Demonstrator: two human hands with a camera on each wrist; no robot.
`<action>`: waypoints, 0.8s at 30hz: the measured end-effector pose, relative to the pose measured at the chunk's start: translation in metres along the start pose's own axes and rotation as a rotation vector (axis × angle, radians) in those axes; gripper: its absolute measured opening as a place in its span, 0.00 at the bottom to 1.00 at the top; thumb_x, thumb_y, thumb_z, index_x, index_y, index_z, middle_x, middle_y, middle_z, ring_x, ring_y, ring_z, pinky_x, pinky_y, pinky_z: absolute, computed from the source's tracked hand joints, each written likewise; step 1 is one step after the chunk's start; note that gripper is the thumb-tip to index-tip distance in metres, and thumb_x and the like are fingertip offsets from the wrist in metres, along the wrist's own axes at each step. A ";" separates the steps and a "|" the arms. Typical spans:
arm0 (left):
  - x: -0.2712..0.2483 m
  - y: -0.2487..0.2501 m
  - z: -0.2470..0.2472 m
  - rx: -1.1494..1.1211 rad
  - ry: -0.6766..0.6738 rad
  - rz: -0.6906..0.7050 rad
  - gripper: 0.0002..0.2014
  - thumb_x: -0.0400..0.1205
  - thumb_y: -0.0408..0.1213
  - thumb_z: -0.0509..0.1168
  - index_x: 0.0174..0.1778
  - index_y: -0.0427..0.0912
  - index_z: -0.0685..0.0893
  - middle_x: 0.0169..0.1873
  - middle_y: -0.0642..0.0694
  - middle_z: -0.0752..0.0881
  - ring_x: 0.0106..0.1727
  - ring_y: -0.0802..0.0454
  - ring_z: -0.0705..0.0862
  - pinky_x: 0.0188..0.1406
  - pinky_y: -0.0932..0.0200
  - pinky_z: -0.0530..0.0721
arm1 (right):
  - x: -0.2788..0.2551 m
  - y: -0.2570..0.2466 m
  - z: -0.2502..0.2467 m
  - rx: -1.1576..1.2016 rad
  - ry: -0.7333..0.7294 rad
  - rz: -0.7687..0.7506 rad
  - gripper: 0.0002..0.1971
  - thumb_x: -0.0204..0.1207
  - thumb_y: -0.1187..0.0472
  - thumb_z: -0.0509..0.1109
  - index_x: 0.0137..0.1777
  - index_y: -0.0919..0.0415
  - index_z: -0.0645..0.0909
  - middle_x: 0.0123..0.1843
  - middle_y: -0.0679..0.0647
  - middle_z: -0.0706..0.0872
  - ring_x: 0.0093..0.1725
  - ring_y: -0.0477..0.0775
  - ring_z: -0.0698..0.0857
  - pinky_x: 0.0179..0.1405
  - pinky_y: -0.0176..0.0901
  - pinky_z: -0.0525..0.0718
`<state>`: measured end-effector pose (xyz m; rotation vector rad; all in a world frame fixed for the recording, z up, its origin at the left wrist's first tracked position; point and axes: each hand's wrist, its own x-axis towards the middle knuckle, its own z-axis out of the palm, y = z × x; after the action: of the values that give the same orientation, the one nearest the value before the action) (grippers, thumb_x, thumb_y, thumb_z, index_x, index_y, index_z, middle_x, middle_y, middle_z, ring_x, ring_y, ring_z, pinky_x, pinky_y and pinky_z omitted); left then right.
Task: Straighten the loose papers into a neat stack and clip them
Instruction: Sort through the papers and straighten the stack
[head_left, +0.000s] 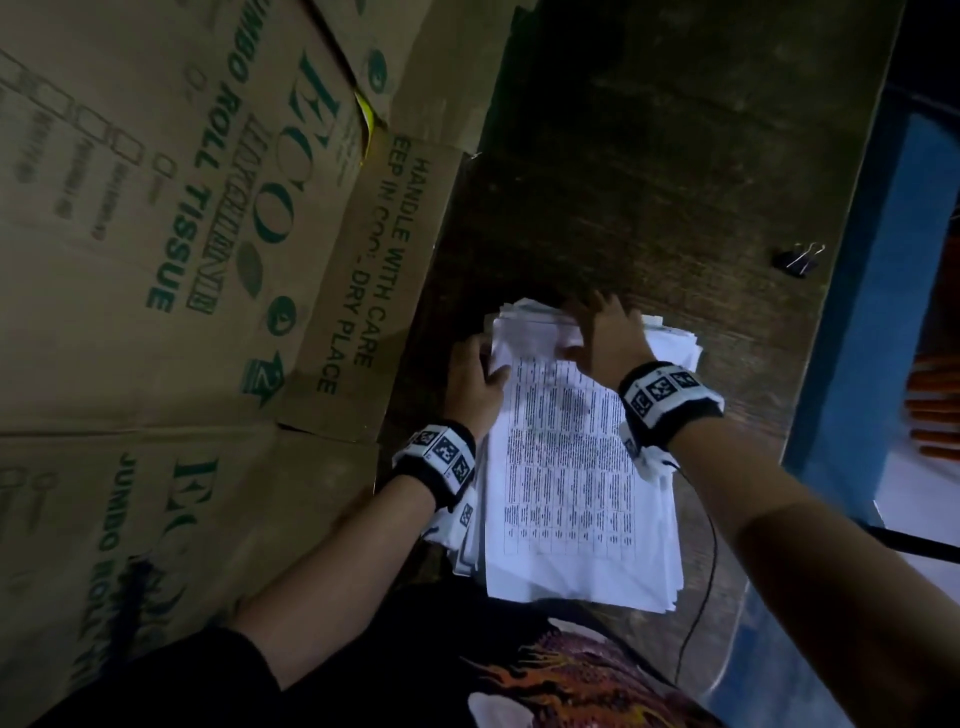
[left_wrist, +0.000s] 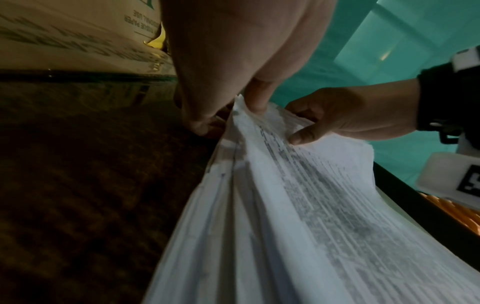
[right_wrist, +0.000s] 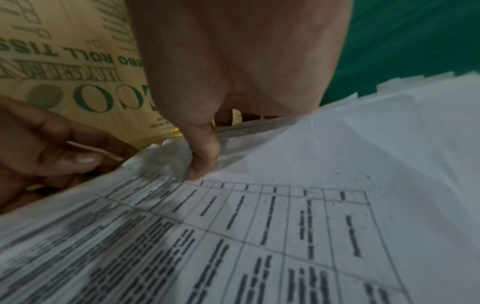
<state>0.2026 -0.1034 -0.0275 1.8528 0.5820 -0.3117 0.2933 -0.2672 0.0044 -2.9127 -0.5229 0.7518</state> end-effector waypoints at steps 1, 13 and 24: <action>-0.001 -0.001 0.001 0.009 -0.013 0.000 0.22 0.81 0.29 0.67 0.70 0.43 0.72 0.66 0.43 0.73 0.64 0.52 0.75 0.65 0.56 0.75 | 0.000 0.000 0.003 -0.004 0.006 0.006 0.32 0.73 0.48 0.74 0.76 0.52 0.70 0.73 0.59 0.73 0.70 0.64 0.71 0.67 0.65 0.71; -0.016 0.001 -0.010 0.021 -0.168 0.236 0.32 0.69 0.29 0.79 0.69 0.39 0.76 0.68 0.38 0.74 0.70 0.44 0.73 0.67 0.61 0.76 | -0.042 0.014 -0.007 0.351 0.366 -0.205 0.15 0.59 0.75 0.61 0.37 0.57 0.84 0.34 0.48 0.85 0.37 0.60 0.86 0.42 0.62 0.82; -0.027 0.020 -0.003 -0.390 -0.138 -0.145 0.13 0.78 0.19 0.67 0.39 0.44 0.85 0.35 0.55 0.89 0.35 0.67 0.87 0.44 0.58 0.85 | -0.111 0.070 -0.021 0.787 0.329 0.643 0.60 0.51 0.39 0.85 0.80 0.60 0.59 0.80 0.64 0.66 0.79 0.65 0.67 0.77 0.71 0.64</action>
<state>0.1898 -0.1125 0.0025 1.4069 0.6335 -0.3888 0.2334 -0.3712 0.0620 -2.3215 0.6327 0.3634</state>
